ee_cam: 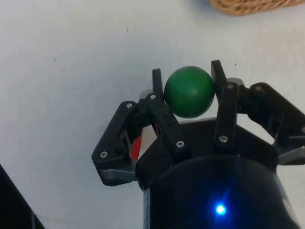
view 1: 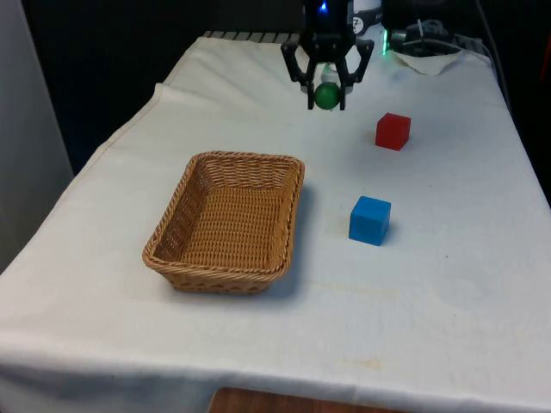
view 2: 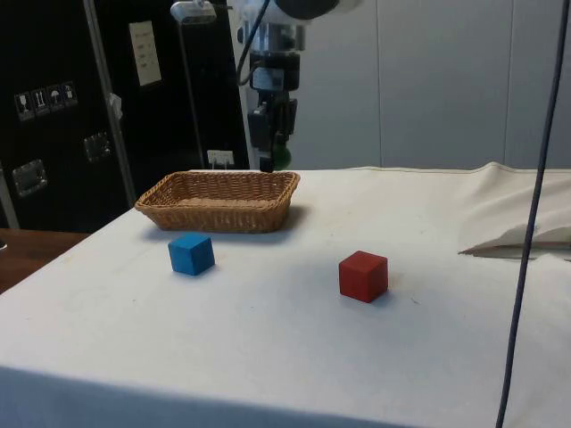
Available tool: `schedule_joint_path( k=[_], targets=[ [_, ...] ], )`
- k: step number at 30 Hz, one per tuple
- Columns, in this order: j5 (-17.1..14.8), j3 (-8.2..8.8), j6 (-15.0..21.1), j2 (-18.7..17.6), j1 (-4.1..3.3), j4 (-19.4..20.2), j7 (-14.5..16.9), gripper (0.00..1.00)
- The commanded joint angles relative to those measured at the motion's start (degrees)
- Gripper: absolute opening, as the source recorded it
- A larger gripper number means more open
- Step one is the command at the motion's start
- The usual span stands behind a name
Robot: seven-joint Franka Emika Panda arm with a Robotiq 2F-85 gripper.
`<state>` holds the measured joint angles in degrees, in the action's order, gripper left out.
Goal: Place all non-red objects into the basket.
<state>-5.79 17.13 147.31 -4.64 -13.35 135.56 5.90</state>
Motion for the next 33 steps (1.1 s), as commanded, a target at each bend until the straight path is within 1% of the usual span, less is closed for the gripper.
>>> schedule_joint_path(
  k=[1, 2, 3, 9, 10, 11, 15, 18, 19, 20, 22, 27, 28, 29, 30, 33],
  targets=[
    [-1.5, -0.11, -0.5, -0.6, 0.23, -0.9, 1.3, 0.00],
    [-0.3, 0.17, 0.0, -0.6, 0.00, -0.6, 0.3, 0.00],
    [-1.7, 0.06, -0.5, -1.1, 0.29, -1.4, 1.6, 0.00],
    [-2.8, 1.03, -0.6, -4.7, 0.57, -5.0, 3.3, 0.00],
    [-1.8, 1.38, -0.1, -4.7, 0.29, -4.8, 2.6, 0.00],
    [-2.8, 1.15, -0.6, -5.1, 0.63, -5.6, 3.5, 0.00],
    [-3.0, 1.83, -0.7, -7.3, 1.09, -8.0, 4.4, 0.00],
    [-3.2, 2.35, -0.7, -8.5, 1.26, -9.3, 5.0, 0.00],
    [-2.0, 2.69, -0.2, -8.4, 0.74, -8.8, 3.9, 0.00],
    [-3.2, 2.52, -0.7, -8.9, 1.38, -9.6, 5.2, 0.00],
    [-3.4, 3.04, -0.6, -10.0, 1.60, -10.7, 5.8, 0.00],
    [-4.2, 4.01, -0.1, -11.7, 1.89, -11.7, 7.4, 0.00],
    [-3.3, 4.53, -0.1, -11.6, 1.32, -11.6, 6.5, 0.00],
    [-4.5, 4.18, 0.1, -12.0, 1.89, -11.7, 7.6, 0.00],
    [-5.0, 4.53, 0.5, -12.5, 1.95, -11.7, 8.1, 0.00],
    [-6.1, 4.70, 1.4, -13.5, 2.23, -11.7, 9.1, 0.00]
  ],
)
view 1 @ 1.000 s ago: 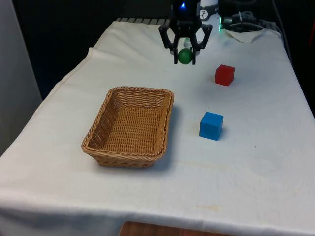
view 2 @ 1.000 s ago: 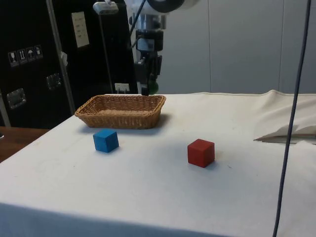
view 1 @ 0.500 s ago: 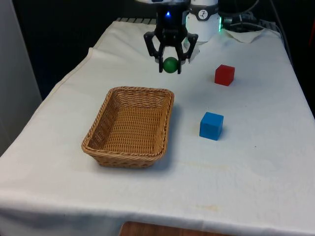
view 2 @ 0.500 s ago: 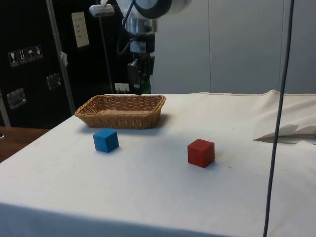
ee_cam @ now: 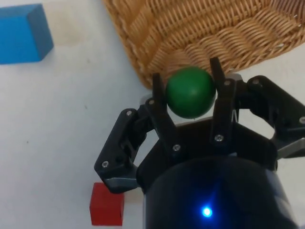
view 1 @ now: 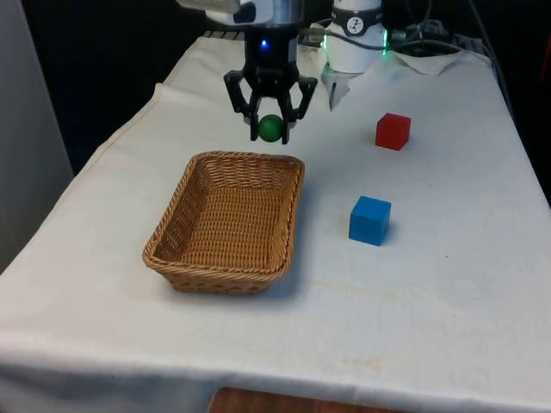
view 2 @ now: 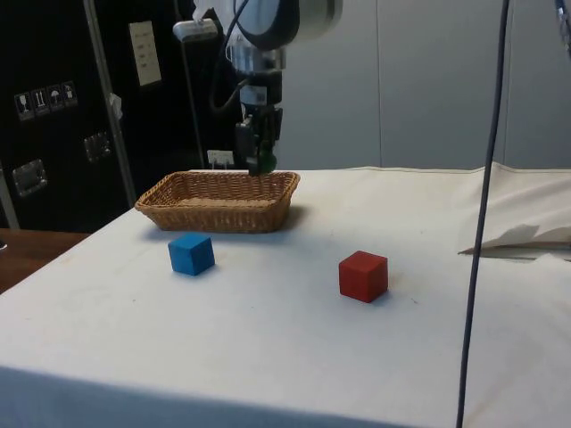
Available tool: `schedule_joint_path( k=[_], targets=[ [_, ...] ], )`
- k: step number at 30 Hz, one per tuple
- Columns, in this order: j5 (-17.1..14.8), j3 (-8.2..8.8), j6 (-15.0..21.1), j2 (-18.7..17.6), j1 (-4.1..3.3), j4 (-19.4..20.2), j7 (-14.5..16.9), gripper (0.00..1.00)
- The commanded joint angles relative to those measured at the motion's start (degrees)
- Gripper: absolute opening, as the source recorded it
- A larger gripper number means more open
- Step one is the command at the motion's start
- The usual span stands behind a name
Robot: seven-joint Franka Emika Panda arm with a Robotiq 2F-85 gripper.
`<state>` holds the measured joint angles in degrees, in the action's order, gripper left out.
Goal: Place all non-red objects into the basket.
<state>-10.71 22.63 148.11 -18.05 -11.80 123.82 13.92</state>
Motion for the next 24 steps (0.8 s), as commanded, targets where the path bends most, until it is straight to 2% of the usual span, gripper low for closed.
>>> schedule_joint_path(
  k=[1, 3, 4, 5, 11, 12, 13, 14, 21, 22, 23, 24],
  targets=[
    [-1.7, -0.74, 1.0, -0.5, 0.74, 0.0, 1.4, 0.00],
    [-2.8, -0.57, 1.8, -1.3, 0.80, -0.1, 2.1, 0.00],
    [-2.3, 0.29, 1.9, -1.8, 0.17, -0.1, 1.8, 0.00],
    [-3.9, -0.52, 2.6, -2.2, 0.86, -0.3, 2.9, 0.00],
    [-6.8, -0.46, 4.2, -5.4, 1.32, -2.2, 4.6, 0.00],
    [-5.6, 0.46, 3.8, -4.8, 0.52, -1.5, 3.7, 0.00],
    [-7.3, -0.40, 4.3, -6.0, 1.32, -2.7, 4.9, 0.00],
    [-8.0, -0.34, 4.5, -7.3, 1.43, -3.8, 5.2, 0.00],
    [-10.2, -0.29, 4.7, -11.3, 1.95, -7.7, 6.3, 0.00],
    [-9.3, 0.57, 4.1, -11.5, 1.20, -7.7, 5.3, 0.00],
    [-10.5, -0.29, 4.6, -11.6, 2.01, -7.8, 6.5, 0.00],
    [-10.7, -0.11, 4.5, -11.7, 1.89, -7.9, 6.6, 0.00]
  ],
)
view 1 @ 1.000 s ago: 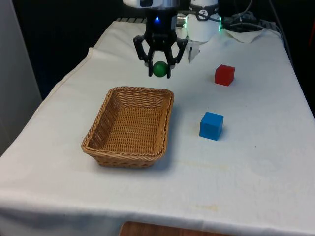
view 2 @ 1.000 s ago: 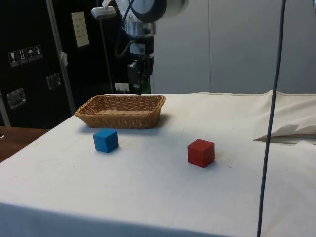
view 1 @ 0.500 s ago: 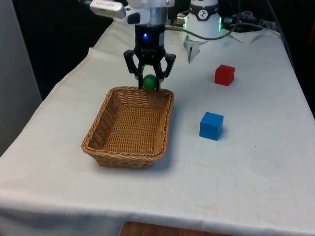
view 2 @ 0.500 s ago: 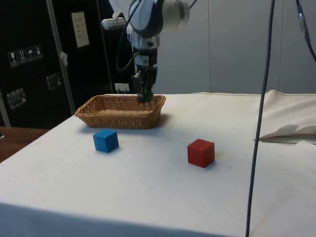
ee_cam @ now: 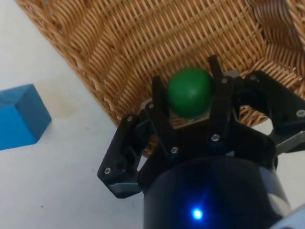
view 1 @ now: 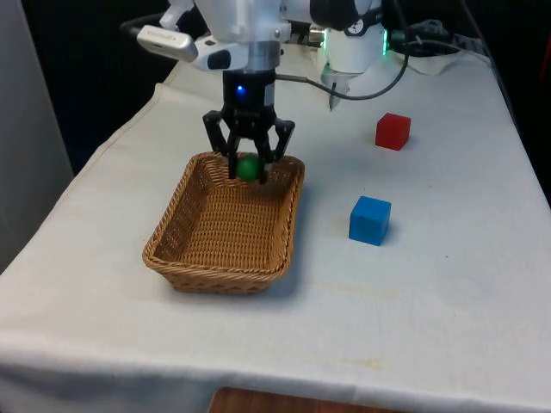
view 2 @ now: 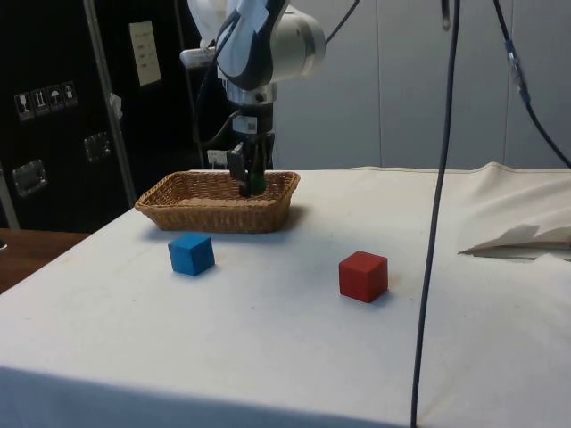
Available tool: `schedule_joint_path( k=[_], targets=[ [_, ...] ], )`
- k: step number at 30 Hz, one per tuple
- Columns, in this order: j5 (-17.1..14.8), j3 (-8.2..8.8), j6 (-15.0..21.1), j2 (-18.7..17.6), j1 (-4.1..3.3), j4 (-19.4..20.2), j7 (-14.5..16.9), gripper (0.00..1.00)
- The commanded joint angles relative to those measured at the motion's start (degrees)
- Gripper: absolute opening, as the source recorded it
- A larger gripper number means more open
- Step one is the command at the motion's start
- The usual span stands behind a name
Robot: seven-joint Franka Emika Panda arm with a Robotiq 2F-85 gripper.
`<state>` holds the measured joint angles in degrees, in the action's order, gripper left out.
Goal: Place all non-red objects into the basket.
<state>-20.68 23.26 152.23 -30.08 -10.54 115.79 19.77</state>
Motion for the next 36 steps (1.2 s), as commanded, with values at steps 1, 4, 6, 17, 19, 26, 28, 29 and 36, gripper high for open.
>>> schedule_joint_path(
  k=[1, 4, 6, 17, 19, 26, 28, 29, 36],
  targets=[
    [-0.9, -0.63, 0.3, 0.3, 0.52, 0.1, 1.0, 0.00],
    [-1.0, -0.40, 0.1, 0.4, 0.34, 0.1, 1.1, 0.00],
    [-1.0, -0.34, 0.0, 0.5, 0.29, 0.1, 1.1, 0.12],
    [-0.6, 0.00, -0.2, 0.2, 0.00, -0.1, 0.6, 1.00],
    [-0.9, -0.23, -0.2, 0.6, 0.17, 0.2, 1.0, 1.00],
    [0.3, 0.40, -1.8, 2.0, -1.20, -0.6, 0.1, 1.00],
    [0.5, 0.40, -2.1, 2.2, -1.38, -0.7, -0.1, 1.00],
    [0.9, 0.40, -2.8, 2.8, -1.66, -0.9, -0.2, 1.00],
    [1.1, -0.17, -3.7, 4.3, -2.01, -1.3, 0.1, 1.00]
  ],
)
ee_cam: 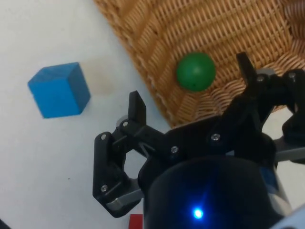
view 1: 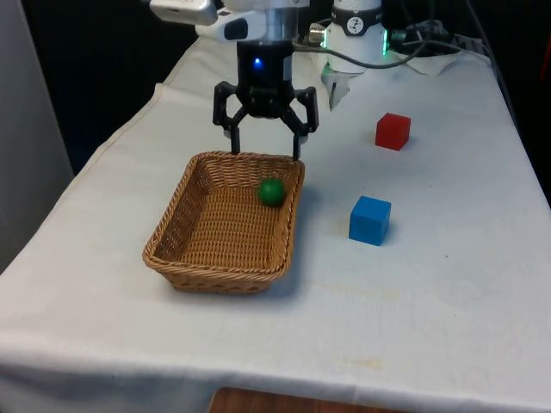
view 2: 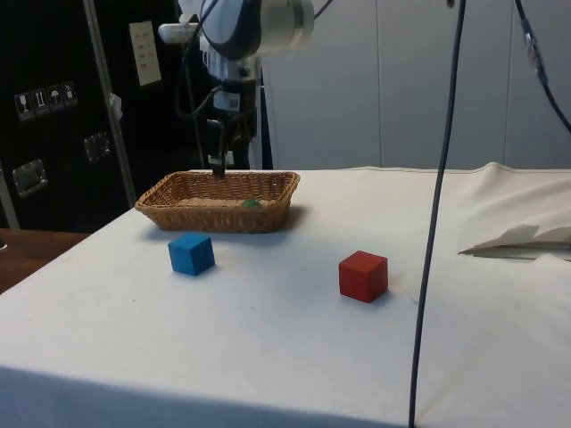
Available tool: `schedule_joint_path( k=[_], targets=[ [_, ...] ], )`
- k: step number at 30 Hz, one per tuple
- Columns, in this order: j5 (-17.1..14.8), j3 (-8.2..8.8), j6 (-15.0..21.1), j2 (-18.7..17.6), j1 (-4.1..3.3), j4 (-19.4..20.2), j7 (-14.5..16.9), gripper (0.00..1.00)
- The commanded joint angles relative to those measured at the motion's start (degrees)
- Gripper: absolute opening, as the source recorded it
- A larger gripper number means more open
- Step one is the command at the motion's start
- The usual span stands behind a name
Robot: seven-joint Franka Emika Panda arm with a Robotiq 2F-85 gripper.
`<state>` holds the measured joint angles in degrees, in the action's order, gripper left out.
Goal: Place all non-red objects into the basket.
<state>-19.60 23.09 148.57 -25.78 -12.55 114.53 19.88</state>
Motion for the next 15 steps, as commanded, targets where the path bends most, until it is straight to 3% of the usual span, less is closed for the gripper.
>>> schedule_joint_path(
  k=[1, 8, 9, 10, 15],
  targets=[
    [1.1, 0.57, -0.9, 0.2, -0.80, -0.3, -1.0, 1.00],
    [4.8, 0.06, -4.5, 2.3, -2.18, -1.1, -4.5, 1.00],
    [4.2, -0.52, -4.0, 2.3, -1.55, -1.1, -3.7, 1.00],
    [5.2, -0.11, -4.9, 2.6, -2.29, -1.2, -5.0, 1.00],
    [6.9, -1.32, -6.9, 3.2, -2.58, -1.8, -7.3, 1.00]
  ],
)
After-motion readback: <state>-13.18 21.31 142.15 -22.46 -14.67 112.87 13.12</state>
